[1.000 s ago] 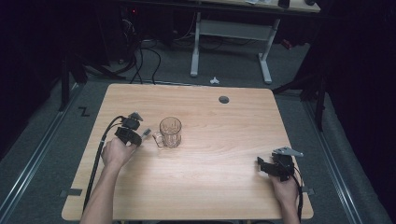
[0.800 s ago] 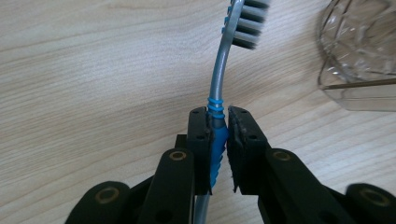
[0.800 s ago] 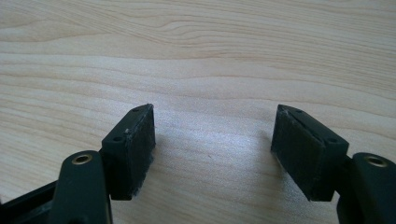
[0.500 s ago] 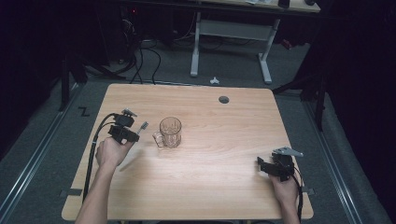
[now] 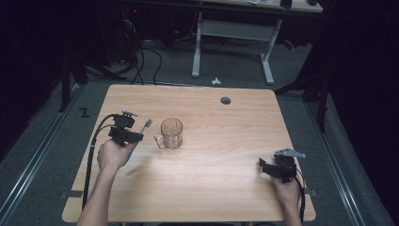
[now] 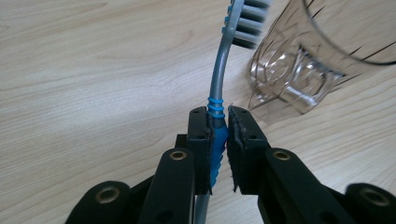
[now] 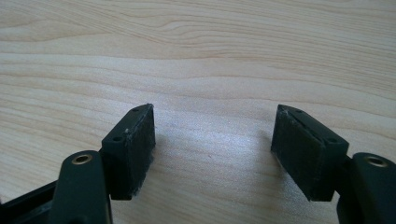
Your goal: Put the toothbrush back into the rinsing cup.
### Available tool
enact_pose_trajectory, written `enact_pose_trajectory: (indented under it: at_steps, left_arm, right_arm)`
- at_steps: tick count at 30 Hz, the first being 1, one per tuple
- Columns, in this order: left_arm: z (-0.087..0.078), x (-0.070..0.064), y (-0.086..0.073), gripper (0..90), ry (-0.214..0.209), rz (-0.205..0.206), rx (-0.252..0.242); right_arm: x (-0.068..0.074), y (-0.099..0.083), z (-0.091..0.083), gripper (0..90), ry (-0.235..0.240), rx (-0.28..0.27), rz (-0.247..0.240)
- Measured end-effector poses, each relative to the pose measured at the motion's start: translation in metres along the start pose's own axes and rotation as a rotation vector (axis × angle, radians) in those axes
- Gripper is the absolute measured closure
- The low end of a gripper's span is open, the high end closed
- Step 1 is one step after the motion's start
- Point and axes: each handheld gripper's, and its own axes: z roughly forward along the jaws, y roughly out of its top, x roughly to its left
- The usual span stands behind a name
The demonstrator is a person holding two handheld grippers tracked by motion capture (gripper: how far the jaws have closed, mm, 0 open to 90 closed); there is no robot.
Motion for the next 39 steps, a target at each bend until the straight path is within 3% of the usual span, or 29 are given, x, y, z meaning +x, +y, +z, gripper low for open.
enact_pose_trajectory:
  at_steps: [3, 12, 19, 26, 39]
  left_arm:
    - [-0.007, 0.000, 0.001, 79.5, -0.032, -0.022, -0.053]
    - [-0.015, -0.005, -0.001, 79.6, -0.039, -0.004, -0.100]
    - [-0.021, -0.007, 0.001, 79.6, -0.108, -0.022, -0.157]
    - [-0.024, -0.007, 0.001, 79.6, -0.125, -0.030, -0.176]
    - [-0.038, -0.026, 0.017, 79.6, -0.135, 0.030, -0.245]
  right_arm:
    - [0.000, 0.000, 0.000, 30.5, -0.001, 0.000, -0.001]
    - [0.000, 0.000, 0.000, 30.5, -0.001, 0.000, -0.001]
    - [0.000, 0.000, 0.000, 30.5, -0.001, 0.000, -0.001]
    - [0.000, 0.000, 0.000, 30.5, -0.001, 0.000, -0.001]
    - [0.000, 0.000, 0.000, 30.5, -0.001, 0.001, 0.001]
